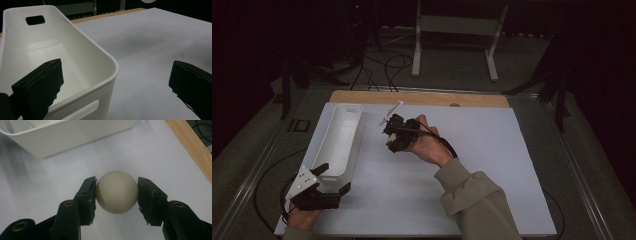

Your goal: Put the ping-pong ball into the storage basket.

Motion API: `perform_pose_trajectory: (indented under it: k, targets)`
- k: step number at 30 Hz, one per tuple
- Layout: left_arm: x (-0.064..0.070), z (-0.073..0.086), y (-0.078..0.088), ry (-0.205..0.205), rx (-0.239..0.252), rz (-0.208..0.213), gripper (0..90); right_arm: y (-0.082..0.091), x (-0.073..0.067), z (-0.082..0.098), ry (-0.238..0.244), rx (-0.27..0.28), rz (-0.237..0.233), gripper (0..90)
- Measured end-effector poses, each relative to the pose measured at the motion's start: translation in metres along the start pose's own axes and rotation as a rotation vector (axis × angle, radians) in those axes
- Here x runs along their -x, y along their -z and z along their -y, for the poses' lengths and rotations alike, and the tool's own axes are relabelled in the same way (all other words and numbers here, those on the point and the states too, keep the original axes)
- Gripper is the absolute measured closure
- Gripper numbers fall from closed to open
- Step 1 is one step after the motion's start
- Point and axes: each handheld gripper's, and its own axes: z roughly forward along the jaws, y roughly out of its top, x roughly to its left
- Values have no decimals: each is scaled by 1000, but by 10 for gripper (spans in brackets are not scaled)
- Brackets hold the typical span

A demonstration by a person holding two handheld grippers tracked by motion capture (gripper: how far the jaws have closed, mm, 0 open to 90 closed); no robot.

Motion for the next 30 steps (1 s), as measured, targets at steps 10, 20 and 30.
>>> perform_pose_trajectory:
  k: [10,20,30]
  targets:
    - [0,0,0,0,0,1,1,-1,-4,-4,3,2,-8,500]
    - [0,0,0,0,-2,1,1,-3,-9,-10,15,6,-14,500]
    - [0,0,0,2,-1,3,1,-5,-14,-15,17,12,-22,500]
